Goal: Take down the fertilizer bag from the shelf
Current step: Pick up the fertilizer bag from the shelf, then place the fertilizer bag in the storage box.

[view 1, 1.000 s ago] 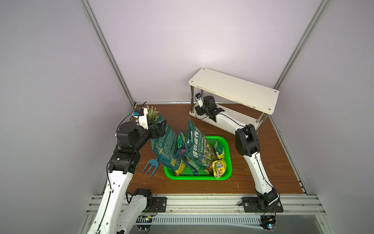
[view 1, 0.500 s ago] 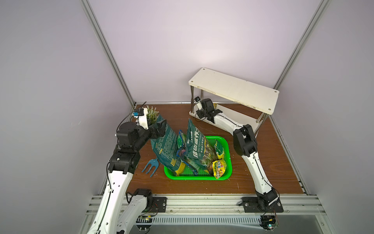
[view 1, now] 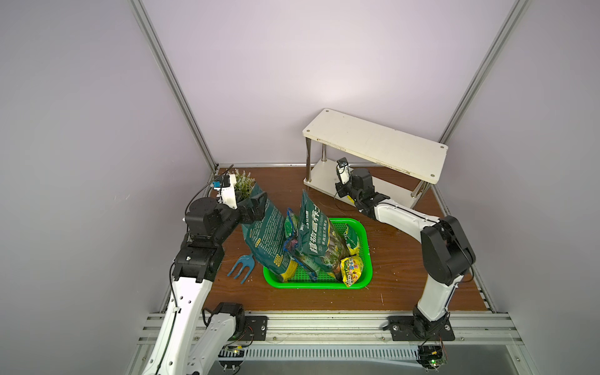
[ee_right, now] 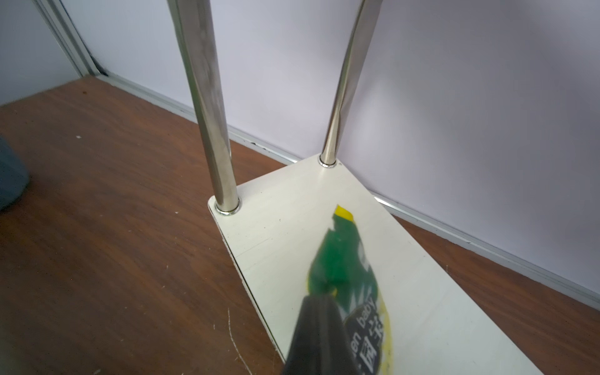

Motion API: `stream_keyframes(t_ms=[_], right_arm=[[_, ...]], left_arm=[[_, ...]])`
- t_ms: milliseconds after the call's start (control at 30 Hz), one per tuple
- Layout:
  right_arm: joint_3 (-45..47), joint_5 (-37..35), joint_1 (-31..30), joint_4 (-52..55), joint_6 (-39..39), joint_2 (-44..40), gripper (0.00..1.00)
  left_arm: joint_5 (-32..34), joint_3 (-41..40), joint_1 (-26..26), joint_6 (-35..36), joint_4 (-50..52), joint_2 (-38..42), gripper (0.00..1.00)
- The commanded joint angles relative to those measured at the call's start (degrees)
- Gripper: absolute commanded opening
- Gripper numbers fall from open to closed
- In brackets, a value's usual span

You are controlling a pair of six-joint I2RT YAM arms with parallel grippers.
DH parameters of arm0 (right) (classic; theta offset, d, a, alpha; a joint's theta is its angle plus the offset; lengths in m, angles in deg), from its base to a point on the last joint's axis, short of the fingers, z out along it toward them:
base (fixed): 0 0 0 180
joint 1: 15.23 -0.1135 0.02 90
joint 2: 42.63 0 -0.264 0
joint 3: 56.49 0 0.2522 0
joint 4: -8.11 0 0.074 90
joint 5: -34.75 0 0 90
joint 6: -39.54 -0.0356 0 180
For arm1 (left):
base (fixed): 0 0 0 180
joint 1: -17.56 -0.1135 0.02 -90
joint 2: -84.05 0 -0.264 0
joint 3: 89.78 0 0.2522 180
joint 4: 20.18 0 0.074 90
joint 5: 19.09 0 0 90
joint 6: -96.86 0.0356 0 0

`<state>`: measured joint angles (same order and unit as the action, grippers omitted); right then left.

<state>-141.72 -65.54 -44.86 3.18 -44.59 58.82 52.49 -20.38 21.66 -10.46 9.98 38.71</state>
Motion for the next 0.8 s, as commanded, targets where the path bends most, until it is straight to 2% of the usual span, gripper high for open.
stream_keyframes(t_ms=[0,300,533,633,767], right_arm=[[4.0,2.9,0.0,-7.9,-2.0,-7.7,0.00],[12.2,20.4,-0.2,-6.6,-6.2,-27.4,0.00],[10.5,25.6,-2.5,-1.9,-8.9,-36.4,0.00],[8.5,27.2,-6.1,0.4,-9.1,-38.4,0.00],[3.2,27.9,-15.7,6.8,-5.9,-39.1,0.00]], left_arm=[[-1.1,-0.4,-0.8,0.1,-1.3,0.4,1.00],[-0.7,-0.4,-0.7,0.2,-1.2,0.7,1.00],[-0.5,-0.5,-0.8,0.3,-1.3,0.6,1.00],[-0.5,-0.4,-0.8,0.3,-1.3,0.5,1.00],[-0.3,-0.5,-1.0,0.4,-1.2,0.8,1.00]])
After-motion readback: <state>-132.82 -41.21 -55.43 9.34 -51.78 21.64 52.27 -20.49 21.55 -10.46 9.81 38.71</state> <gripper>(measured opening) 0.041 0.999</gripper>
